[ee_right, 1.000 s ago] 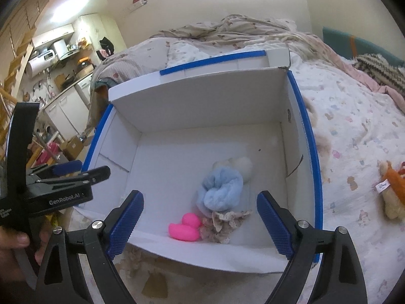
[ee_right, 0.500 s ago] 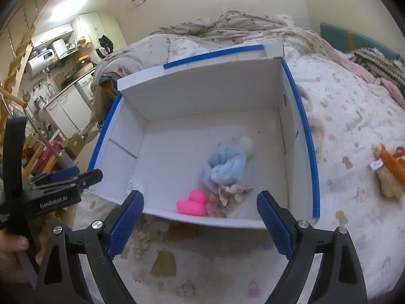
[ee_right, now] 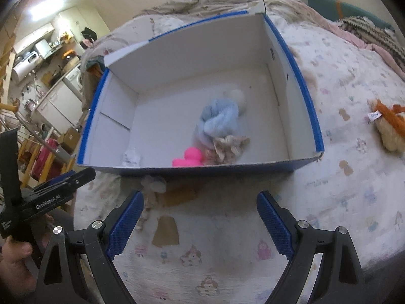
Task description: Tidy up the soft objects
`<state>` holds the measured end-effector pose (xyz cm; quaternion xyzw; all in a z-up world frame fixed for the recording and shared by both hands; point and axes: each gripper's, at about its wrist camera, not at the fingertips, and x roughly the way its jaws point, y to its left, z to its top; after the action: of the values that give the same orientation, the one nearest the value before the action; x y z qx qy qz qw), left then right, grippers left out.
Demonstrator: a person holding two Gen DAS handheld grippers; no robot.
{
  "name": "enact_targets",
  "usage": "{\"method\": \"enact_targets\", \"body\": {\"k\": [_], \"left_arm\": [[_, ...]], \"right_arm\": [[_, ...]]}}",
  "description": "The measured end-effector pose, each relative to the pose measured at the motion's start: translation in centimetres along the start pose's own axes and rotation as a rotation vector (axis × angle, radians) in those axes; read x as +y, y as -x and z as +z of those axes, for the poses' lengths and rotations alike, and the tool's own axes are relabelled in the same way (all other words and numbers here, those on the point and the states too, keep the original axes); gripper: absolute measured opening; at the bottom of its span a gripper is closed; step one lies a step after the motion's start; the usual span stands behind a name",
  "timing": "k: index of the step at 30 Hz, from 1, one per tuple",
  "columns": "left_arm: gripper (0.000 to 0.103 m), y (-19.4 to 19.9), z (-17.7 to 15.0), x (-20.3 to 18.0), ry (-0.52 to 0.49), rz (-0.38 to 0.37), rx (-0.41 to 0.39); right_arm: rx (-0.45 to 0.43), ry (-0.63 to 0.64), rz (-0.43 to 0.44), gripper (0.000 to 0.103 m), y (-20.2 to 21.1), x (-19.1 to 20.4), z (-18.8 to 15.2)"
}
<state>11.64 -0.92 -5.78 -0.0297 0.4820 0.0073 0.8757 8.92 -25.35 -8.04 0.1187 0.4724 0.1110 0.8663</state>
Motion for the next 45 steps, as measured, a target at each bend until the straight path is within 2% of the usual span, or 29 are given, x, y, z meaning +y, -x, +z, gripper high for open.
{"method": "enact_targets", "body": {"k": [10,13,19,26,31,36,37,39,40,41,45], "left_arm": [[0.07,-1.4,-0.7,-0.2,0.012,-0.011,0.057],[0.07,-2.7,-1.3,-0.2,0.012,-0.018,0.114],[0.07,-4.6,-2.3,0.7,0.072,-0.036,0.203],[0.07,-5.6,-2.9,-2.8,-0.035,-0.128,0.229],[0.07,-7.6,-3.1,-4.9,-0.099,-0.156,0.278],[0.07,-9.7,-3.2,-4.6,-0.053,-0.168,0.333],[0.068,-9.7,-3.3,-4.4,-0.042,-0.174,0.336],[0.05,-9.4,-3.4,-4.5,-0.04,-0.194,0.337],[0.029,-9.2,-3.6,-4.7,-0.054,-0.216,0.344],[0.02,-9.2,-3.7,-4.8,-0.067,-0.227,0.35],[0.016,-8.7,-4.1,-5.2,-0.104,-0.239,0.359]], "right_arm": [[0.068,-0.04,-0.057,0.096,-2.1,-1.0,-0.1],[0.091,-0.06,-0.097,0.096,-2.7,-1.7,-0.2],[0.128,-0.123,-0.118,0.096,-3.4,-3.1,-0.4],[0.142,-0.149,-0.127,0.096,-4.0,-3.5,-0.4],[0.152,-0.135,-0.138,0.096,-4.6,-3.2,-0.5],[0.159,-0.132,-0.142,0.096,-4.9,-3.1,-0.4],[0.159,-0.132,-0.143,0.096,-4.9,-3.1,-0.4],[0.159,-0.133,-0.142,0.096,-4.9,-3.2,-0.4],[0.158,-0.134,-0.142,0.096,-4.9,-3.1,-0.4],[0.157,-0.135,-0.142,0.096,-5.0,-3.1,-0.4],[0.157,-0.127,-0.142,0.096,-5.0,-3.1,-0.3]]}}
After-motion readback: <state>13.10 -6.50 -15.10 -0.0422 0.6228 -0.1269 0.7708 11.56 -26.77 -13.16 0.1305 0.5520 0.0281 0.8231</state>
